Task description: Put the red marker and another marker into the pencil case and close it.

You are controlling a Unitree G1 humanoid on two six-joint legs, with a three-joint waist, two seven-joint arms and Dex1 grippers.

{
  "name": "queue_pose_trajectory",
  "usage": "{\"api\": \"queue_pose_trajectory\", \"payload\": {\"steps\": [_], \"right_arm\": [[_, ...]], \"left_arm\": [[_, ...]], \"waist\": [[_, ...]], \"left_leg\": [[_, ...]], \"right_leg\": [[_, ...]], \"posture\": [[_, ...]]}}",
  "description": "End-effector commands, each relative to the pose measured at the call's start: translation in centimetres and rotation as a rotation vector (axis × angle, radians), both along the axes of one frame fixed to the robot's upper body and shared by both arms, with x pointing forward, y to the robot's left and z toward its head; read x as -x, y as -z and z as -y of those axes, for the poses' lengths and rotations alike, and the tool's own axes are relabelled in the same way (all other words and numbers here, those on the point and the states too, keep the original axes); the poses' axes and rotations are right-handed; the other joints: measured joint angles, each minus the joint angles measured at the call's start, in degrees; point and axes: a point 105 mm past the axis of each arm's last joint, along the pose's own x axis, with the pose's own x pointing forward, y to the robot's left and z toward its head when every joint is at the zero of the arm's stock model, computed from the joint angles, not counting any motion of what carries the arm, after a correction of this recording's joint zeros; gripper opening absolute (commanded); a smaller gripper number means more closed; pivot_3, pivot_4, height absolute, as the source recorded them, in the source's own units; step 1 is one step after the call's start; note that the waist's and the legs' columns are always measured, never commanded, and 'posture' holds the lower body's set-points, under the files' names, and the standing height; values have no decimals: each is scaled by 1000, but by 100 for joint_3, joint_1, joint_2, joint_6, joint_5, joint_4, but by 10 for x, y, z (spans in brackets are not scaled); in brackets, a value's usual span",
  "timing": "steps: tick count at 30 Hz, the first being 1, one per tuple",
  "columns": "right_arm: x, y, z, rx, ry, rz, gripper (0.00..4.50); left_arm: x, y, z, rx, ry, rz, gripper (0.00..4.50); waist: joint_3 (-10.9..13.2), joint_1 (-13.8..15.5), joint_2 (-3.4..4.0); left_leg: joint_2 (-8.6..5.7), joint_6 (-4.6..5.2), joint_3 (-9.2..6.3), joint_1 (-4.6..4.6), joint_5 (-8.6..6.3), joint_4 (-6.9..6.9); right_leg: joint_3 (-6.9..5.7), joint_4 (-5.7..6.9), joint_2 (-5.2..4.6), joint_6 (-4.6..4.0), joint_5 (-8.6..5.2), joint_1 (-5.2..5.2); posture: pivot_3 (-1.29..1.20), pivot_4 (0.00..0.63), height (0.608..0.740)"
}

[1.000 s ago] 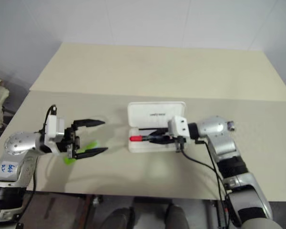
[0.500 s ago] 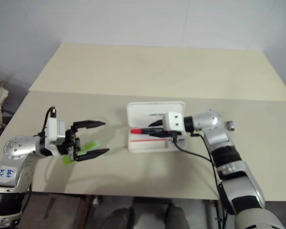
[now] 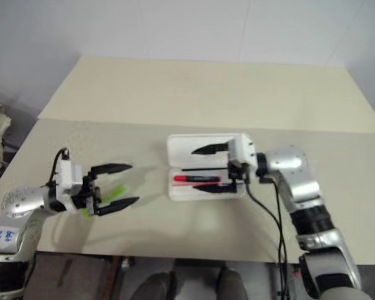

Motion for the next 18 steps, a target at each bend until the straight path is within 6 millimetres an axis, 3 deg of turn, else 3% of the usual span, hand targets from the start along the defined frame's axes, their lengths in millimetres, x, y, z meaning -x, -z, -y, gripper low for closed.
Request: {"api": "queue_pose_trajectory", "payload": {"steps": [1,4,10,18], "right_arm": [[7,-32,24,-79,67,19,4476],[5,-39,45,-102,144,14,4476],[11,-18,70,33,146,50,4476],[10,-18,69,46,147,70,4476]], "left_arm": [[11,-6,-25,47,-130,34,4500],[22,5,-45,48,-231,5,4500],[35,35,-81,-5,-372,-58,4500],[31,56,-97,-34,-420,-77,4500]], "waist": [[0,-11,1],[1,0,1],[-1,57,-1],[-2,34,-4]], "left_leg": [[0,0,0,0,-2,-1],[1,5,3,3,-9,-3],[0,7,19,3,-9,5],[8,10,49,10,-8,5]], "right_leg": [[0,-2,0,0,0,-1],[3,-8,0,-4,-3,-2],[3,-33,1,-7,-5,9],[9,-39,3,-7,-4,6]], "posture": [[0,150,740],[0,150,740],[0,150,740],[0,150,740]]}}
